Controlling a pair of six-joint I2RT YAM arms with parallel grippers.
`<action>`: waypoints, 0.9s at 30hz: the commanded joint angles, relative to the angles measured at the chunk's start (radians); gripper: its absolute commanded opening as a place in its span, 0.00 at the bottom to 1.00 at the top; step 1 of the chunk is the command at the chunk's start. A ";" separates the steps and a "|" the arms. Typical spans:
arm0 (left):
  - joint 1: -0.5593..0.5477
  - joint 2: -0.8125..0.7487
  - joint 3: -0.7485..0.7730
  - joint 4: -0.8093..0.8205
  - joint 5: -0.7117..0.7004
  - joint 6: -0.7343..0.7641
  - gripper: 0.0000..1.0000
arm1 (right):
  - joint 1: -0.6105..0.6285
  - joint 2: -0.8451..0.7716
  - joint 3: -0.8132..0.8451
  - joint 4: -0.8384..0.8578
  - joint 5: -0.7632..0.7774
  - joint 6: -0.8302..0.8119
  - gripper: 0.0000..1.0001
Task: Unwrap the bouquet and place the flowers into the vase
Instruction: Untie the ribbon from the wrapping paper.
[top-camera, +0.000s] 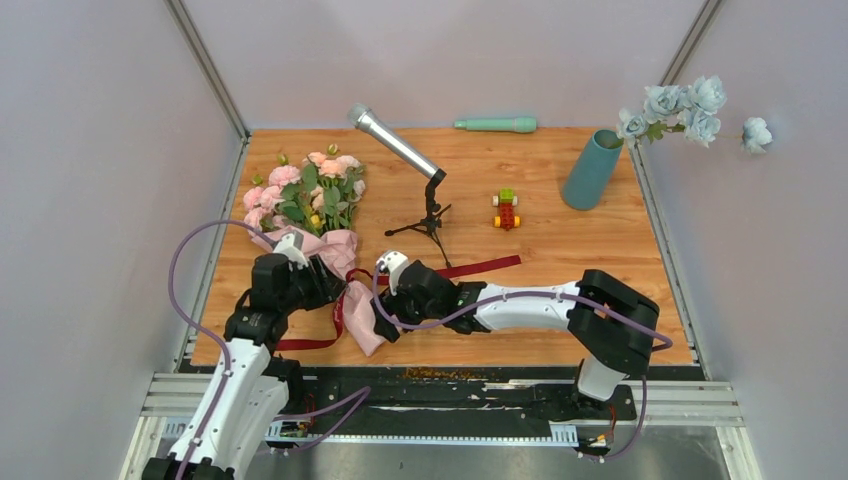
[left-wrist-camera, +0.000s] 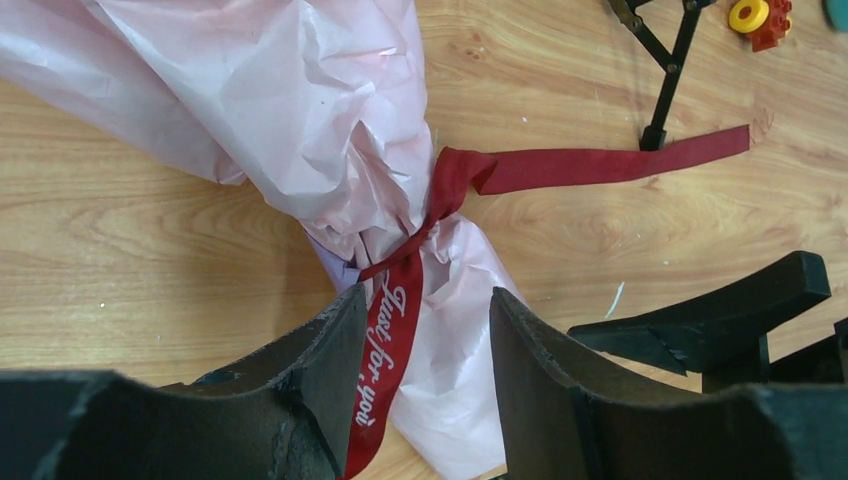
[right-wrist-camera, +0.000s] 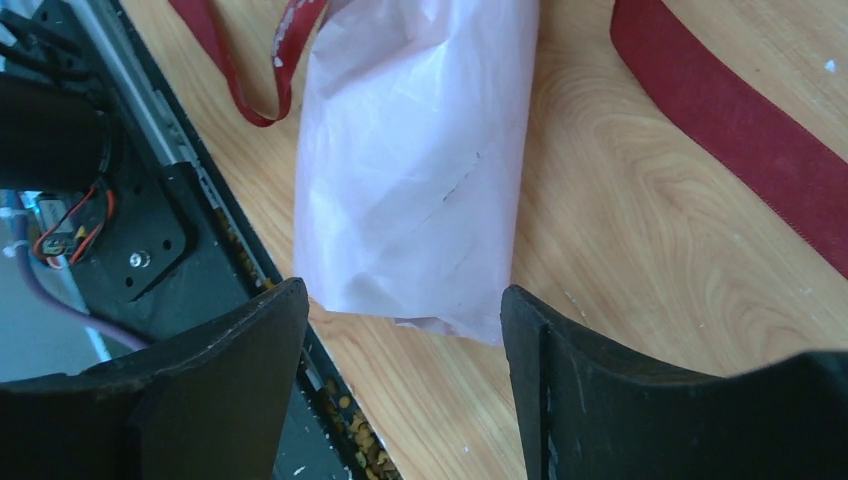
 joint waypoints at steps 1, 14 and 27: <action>0.001 0.026 -0.039 0.107 -0.008 -0.032 0.56 | 0.025 0.030 0.038 0.001 0.130 0.002 0.72; -0.207 0.201 -0.065 0.298 -0.033 -0.115 0.50 | 0.024 0.102 0.080 -0.135 0.324 -0.014 0.54; -0.262 0.128 0.029 0.161 -0.217 0.059 0.51 | -0.032 0.030 0.014 -0.122 0.297 -0.062 0.54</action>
